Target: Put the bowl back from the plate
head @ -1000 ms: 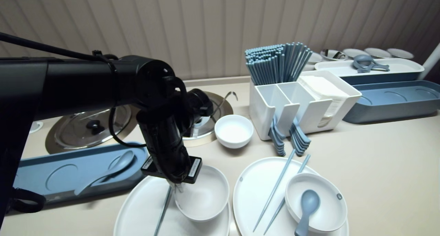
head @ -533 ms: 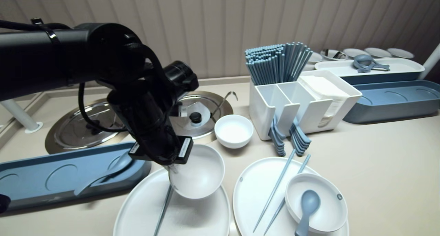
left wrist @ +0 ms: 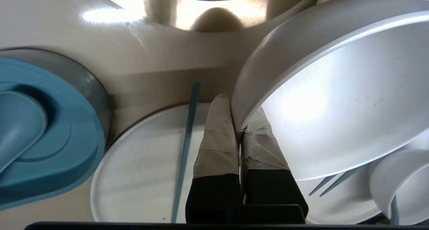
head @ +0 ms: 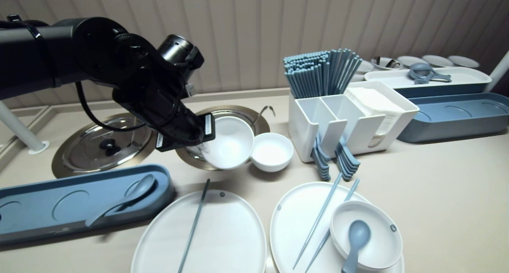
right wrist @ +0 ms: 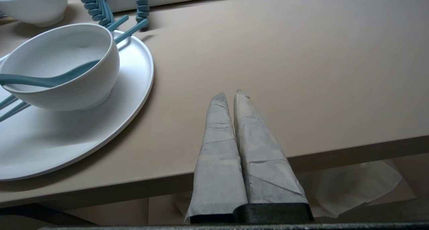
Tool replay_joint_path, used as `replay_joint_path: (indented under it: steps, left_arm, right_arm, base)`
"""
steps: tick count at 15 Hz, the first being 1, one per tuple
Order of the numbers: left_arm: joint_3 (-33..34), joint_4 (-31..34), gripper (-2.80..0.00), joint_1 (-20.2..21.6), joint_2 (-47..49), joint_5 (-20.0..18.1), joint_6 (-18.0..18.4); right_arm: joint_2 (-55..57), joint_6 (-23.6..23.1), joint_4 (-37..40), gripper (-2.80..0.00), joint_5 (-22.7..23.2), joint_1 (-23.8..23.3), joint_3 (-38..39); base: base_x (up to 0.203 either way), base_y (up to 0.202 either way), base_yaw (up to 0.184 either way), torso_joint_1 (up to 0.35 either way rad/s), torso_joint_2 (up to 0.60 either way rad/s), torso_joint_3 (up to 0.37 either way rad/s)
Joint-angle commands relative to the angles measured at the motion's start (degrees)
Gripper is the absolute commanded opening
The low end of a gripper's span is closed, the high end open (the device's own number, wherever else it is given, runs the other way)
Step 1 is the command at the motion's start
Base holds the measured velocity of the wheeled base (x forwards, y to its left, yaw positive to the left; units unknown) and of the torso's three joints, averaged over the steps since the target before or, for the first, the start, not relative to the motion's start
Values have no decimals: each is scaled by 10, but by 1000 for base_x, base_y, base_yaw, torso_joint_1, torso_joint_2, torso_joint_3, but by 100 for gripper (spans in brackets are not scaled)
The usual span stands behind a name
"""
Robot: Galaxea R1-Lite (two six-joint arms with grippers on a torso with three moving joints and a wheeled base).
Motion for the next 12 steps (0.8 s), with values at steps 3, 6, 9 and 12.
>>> replay_joint_path:
  steps: [3,6,9,12]
  left_arm:
    - [0,-7,-280,8,22,1,-6]
    - [-3,-22,-280,5,3,-5,-8]
    - [-4,-65,-280,-37,-23,-1,9]
    - [-4,-94,-280,-70,-6,2,68]
  right_arm:
    - [0,0,0,-280,0,0,0]
    - [0,1,0,-280,0,0,0]
    - [0,0,0,-280,0,0,0]
    - [0,1,0,-280,0,0,0]
  base:
    - [0,0,0,0,0,0]
    - [0,0,0,0,0,0]
    - [0,0,0,0,0,0]
    - [0,0,0,0,0,0]
